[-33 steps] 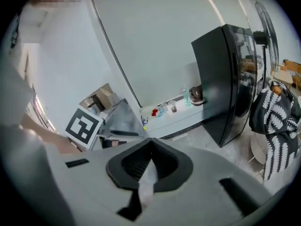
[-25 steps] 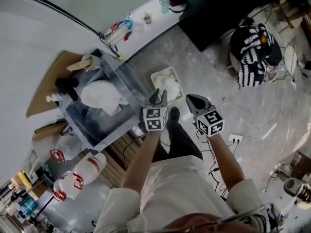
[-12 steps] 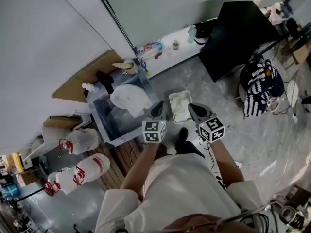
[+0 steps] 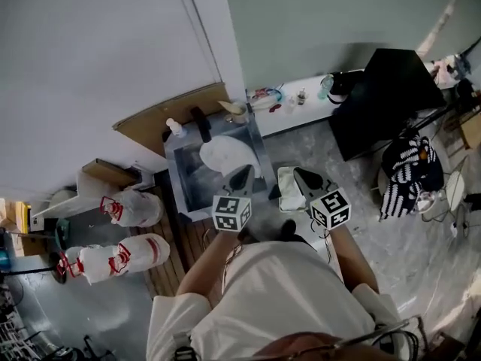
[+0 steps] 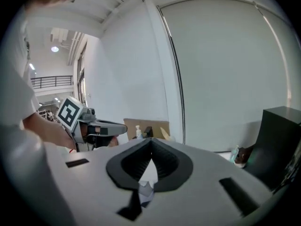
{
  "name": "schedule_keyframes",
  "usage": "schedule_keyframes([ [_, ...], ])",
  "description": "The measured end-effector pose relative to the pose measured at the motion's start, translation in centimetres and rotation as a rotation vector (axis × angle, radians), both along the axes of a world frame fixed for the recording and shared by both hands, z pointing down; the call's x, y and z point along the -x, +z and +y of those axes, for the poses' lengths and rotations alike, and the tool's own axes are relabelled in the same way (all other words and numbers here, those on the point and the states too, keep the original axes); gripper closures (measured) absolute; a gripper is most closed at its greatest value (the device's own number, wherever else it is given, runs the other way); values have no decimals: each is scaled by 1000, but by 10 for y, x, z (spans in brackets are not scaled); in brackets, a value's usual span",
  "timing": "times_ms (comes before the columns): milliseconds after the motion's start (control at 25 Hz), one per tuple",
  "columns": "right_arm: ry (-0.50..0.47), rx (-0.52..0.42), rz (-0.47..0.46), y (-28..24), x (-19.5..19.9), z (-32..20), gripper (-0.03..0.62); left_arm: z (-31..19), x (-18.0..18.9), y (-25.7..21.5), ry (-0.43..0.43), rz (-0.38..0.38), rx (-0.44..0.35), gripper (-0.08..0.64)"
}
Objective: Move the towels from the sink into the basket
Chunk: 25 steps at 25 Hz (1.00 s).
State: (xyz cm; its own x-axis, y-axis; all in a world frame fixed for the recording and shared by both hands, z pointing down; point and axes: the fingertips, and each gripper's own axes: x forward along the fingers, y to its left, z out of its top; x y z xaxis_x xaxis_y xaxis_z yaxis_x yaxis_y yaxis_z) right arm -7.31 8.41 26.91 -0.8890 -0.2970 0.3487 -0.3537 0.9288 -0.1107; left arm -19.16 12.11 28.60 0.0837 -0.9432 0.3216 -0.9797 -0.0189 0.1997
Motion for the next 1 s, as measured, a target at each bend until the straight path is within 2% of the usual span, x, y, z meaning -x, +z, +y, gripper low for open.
schedule_keyframes([
  [320,-75,-74,-31,-37,28,11,589,42,57,-44,-104,-32,-83,548],
  [560,-93,-66,-57,-44,40,12,589,63,87,-53,-187,-33,-102,548],
  [1000,-84,-60,-50,-39,48,9,589,59,95,-42,-178,-34,-85,548],
])
